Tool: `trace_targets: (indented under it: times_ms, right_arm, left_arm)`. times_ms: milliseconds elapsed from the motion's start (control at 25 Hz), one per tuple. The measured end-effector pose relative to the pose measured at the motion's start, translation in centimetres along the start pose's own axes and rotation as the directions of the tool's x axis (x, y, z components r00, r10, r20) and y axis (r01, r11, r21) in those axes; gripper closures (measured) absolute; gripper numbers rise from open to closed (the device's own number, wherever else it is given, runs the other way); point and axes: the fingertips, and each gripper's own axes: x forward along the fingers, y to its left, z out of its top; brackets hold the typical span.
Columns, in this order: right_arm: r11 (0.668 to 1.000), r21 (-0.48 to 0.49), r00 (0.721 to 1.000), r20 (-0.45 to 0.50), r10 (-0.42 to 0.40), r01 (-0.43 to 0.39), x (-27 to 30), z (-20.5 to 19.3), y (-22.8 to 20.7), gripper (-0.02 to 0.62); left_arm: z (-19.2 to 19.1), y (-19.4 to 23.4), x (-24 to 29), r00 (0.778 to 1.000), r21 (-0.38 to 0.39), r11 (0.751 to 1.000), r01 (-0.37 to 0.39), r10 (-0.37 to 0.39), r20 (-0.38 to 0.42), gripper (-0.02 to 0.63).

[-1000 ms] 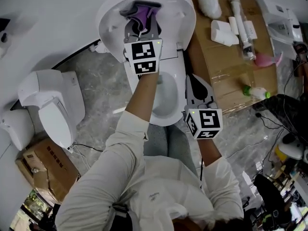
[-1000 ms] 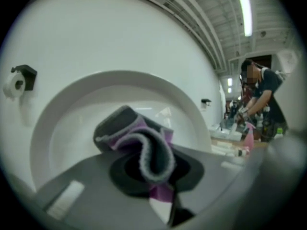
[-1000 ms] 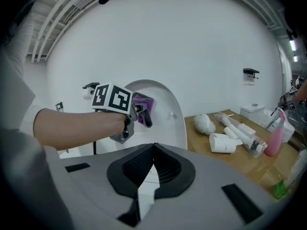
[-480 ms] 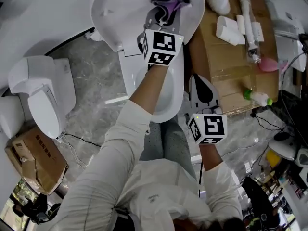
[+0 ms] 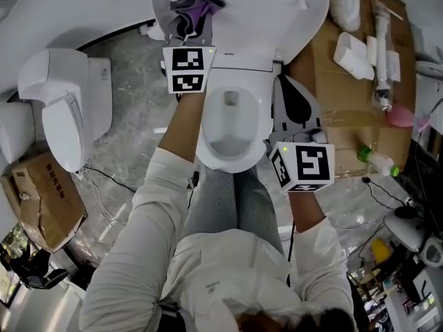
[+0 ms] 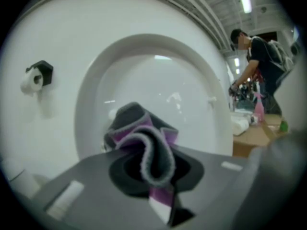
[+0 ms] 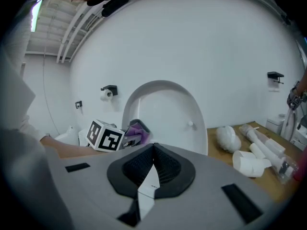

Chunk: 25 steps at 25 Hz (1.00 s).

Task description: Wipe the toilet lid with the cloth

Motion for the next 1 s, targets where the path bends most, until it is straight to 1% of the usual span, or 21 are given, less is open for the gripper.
trace_targets:
  times_ms: [80,200,320,440,520,680,760,840,920,1000]
  right_arm:
    - [1.0,-0.008,0.999,0.017,0.028,-0.028,1.6,0.8,0.7,0.583]
    - [0.998,-0.012,0.998,0.032,0.057,-0.056,3.3,1.5,1.6,0.583]
    - [0.998,-0.009,0.998,0.032,0.062,-0.062,3.5,1.2,1.5,0.583]
    - [0.999,0.0,0.999,0.019,0.038,-0.038,3.0,0.2,0.2,0.583]
    - [1.0,-0.003,1.0,0.004,0.02,-0.02,2.8,-0.8,-0.7,0.583]
    - [1.0,-0.004,1.0,-0.016,-0.017,0.017,2.2,-2.3,-2.0,0.583]
    - [1.0,-0.003,0.999,-0.022,-0.029,0.029,1.9,-2.7,-2.3,0.583]
    - [0.999,-0.002,0.999,-0.026,-0.037,0.037,1.8,-3.0,-2.5,0.583]
    - [0.999,-0.002,0.999,-0.029,-0.039,0.039,1.7,-3.4,-2.5,0.583]
    - [0.999,0.007,0.999,-0.031,-0.04,0.041,1.7,-3.8,-2.5,0.583]
  left_arm:
    - [-0.6,1.1,-0.3,1.0,-0.013,1.0,-0.02,0.02,0.001,0.557]
    - [-0.9,1.0,0.0,0.999,-0.021,0.999,-0.039,0.04,0.02,0.557]
    - [-0.9,-1.0,0.9,0.998,-0.062,0.997,-0.048,0.051,0.049,0.557]
    - [-1.2,-4.4,2.4,0.996,-0.099,0.995,-0.021,0.028,0.079,0.557]
    - [-1.4,-6.9,3.4,0.996,-0.098,0.995,0.023,-0.014,0.09,0.557]
    - [-1.8,-12.4,5.4,0.986,-0.067,0.987,0.147,-0.141,0.09,0.557]
    - [-2.3,-15.0,6.3,0.974,-0.037,0.975,0.217,-0.213,0.08,0.557]
    - [-3.1,-17.3,7.1,0.954,-0.009,0.956,0.294,-0.293,0.058,0.557]
    - [-4.0,-18.4,7.5,0.939,0.018,0.94,0.339,-0.34,0.044,0.557]
    - [-5.1,-18.1,7.5,0.931,0.047,0.931,0.362,-0.364,0.03,0.557]
